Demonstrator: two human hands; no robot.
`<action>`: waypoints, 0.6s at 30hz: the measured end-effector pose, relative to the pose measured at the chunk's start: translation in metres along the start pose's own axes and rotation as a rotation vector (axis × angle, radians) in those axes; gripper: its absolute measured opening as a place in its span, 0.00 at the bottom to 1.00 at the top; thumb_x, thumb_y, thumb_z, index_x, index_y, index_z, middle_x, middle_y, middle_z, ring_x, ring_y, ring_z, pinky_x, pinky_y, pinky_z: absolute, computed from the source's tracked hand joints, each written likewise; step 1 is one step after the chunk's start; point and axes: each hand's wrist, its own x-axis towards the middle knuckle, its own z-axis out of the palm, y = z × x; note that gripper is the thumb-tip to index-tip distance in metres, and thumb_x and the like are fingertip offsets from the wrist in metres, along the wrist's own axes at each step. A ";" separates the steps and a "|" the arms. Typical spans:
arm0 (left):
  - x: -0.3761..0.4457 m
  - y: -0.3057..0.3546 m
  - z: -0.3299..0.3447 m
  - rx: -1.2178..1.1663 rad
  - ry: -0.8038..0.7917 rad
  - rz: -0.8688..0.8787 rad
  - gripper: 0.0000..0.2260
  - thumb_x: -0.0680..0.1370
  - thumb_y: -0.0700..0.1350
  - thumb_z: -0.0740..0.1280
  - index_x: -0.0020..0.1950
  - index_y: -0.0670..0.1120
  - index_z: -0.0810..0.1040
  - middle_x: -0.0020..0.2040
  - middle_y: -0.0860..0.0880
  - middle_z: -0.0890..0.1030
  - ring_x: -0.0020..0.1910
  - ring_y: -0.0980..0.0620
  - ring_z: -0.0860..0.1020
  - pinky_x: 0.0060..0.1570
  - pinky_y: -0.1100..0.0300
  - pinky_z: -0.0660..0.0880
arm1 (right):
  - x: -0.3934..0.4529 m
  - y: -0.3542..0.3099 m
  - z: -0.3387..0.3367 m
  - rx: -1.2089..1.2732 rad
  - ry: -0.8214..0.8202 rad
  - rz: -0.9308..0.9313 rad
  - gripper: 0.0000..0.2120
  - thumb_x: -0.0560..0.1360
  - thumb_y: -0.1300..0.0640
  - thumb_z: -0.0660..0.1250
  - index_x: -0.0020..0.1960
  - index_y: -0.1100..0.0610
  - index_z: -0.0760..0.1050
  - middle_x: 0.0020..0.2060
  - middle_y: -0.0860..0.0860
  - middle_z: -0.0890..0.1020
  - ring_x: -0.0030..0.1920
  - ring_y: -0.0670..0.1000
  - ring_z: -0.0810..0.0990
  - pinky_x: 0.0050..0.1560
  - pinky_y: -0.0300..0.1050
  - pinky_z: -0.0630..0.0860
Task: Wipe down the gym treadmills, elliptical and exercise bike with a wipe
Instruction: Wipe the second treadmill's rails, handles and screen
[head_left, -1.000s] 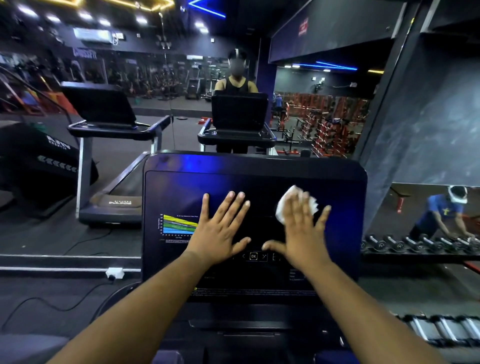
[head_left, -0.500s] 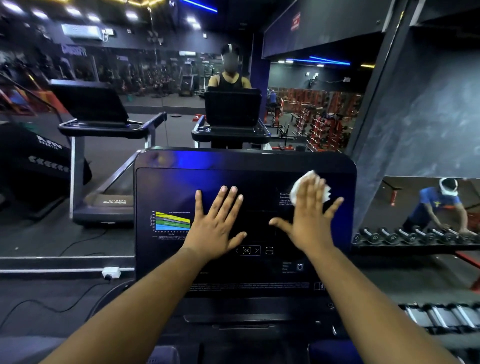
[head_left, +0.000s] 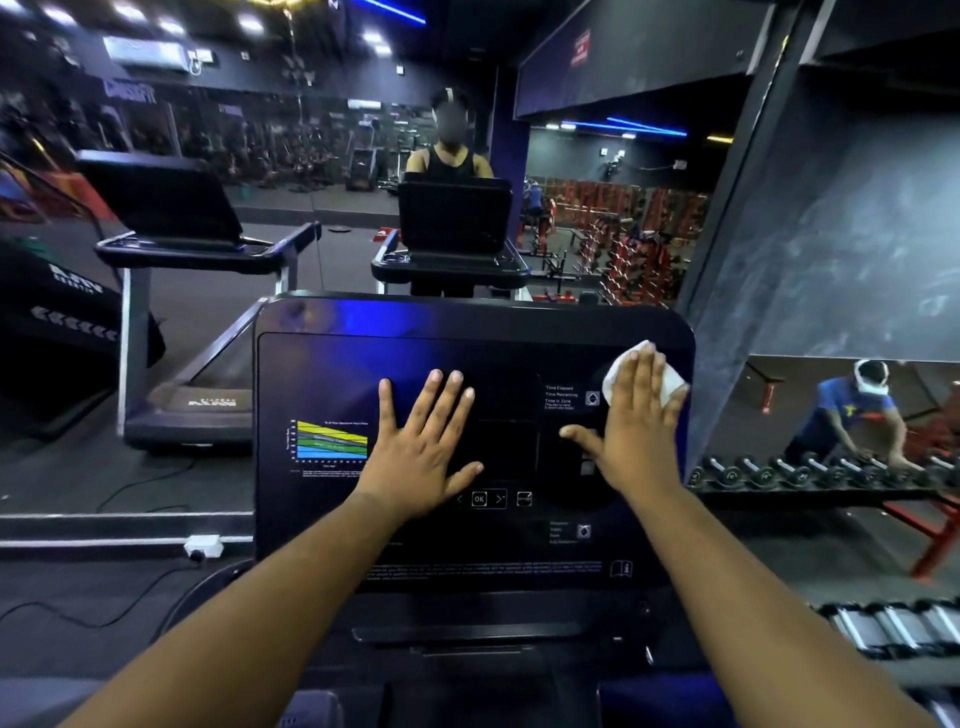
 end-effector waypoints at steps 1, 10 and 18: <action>0.000 0.001 0.000 -0.001 -0.001 -0.001 0.40 0.81 0.70 0.49 0.83 0.45 0.48 0.84 0.44 0.44 0.83 0.43 0.42 0.72 0.24 0.43 | -0.005 -0.008 0.004 0.044 0.001 0.000 0.60 0.70 0.19 0.47 0.80 0.64 0.32 0.80 0.60 0.33 0.80 0.59 0.32 0.76 0.72 0.39; -0.002 0.005 0.002 0.005 -0.026 -0.005 0.40 0.81 0.69 0.46 0.83 0.44 0.42 0.83 0.42 0.39 0.82 0.42 0.37 0.72 0.24 0.40 | -0.100 0.006 0.068 -0.010 -0.170 -0.105 0.58 0.70 0.19 0.42 0.82 0.64 0.44 0.82 0.60 0.44 0.82 0.60 0.44 0.73 0.74 0.58; -0.001 0.006 0.003 0.020 -0.023 -0.008 0.41 0.81 0.70 0.45 0.83 0.44 0.41 0.83 0.42 0.38 0.82 0.41 0.36 0.72 0.24 0.41 | -0.010 -0.008 0.016 0.092 0.010 0.112 0.61 0.67 0.17 0.41 0.80 0.63 0.33 0.79 0.61 0.33 0.80 0.60 0.31 0.77 0.68 0.37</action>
